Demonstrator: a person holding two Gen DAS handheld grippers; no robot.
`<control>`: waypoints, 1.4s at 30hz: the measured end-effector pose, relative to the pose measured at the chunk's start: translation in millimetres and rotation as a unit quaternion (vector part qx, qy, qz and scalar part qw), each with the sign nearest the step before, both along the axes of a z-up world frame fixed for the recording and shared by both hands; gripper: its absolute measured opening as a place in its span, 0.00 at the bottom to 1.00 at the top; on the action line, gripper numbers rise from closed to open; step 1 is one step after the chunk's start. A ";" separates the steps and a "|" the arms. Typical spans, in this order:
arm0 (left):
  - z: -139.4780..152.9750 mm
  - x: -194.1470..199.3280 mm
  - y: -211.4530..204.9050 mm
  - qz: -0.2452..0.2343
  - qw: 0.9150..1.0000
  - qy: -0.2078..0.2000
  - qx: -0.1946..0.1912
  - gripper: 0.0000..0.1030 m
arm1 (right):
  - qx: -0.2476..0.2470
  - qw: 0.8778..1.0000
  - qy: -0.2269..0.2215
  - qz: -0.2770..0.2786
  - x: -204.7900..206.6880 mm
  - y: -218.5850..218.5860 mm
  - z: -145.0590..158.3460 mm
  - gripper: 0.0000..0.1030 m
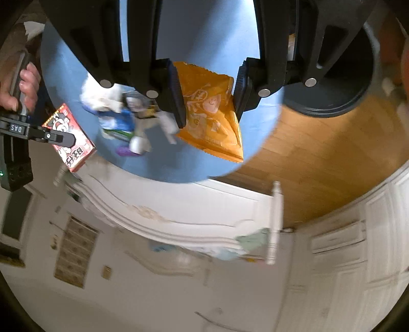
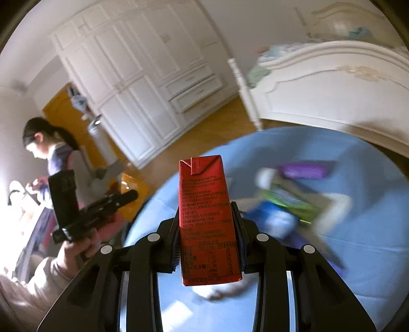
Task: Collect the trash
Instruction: 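Carry the bag and carton over the bin and open both tools to drop them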
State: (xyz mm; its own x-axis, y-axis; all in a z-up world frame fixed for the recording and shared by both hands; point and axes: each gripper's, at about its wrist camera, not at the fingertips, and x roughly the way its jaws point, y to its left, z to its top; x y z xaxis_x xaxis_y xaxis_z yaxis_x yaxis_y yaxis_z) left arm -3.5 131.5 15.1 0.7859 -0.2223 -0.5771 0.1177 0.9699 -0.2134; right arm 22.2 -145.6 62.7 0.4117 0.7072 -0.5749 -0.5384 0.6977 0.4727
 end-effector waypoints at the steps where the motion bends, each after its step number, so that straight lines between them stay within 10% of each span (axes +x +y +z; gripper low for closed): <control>1: -0.7 -5.3 14.8 0.017 1.000 0.001 -0.005 0.34 | -0.002 1.000 0.003 0.010 1.1 16.2 1.3 0.32; 23: -40.4 -50.8 155.3 0.140 0.989 0.029 -0.044 0.34 | -0.071 0.986 0.049 0.144 14.8 275.8 -41.0 0.33; 42: -73.4 -44.9 177.3 0.152 0.984 0.082 -0.037 0.38 | -0.118 0.977 0.075 0.162 20.9 340.2 -88.3 0.34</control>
State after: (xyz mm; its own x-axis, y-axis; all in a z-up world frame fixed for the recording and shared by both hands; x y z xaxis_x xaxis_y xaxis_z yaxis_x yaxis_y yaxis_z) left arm -48.4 308.8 -58.3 0.7196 -0.0383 -0.6934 -0.2169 0.9361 -0.2768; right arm 43.1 194.7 -25.5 0.0870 0.6272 -0.7740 -0.6867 0.6006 0.4095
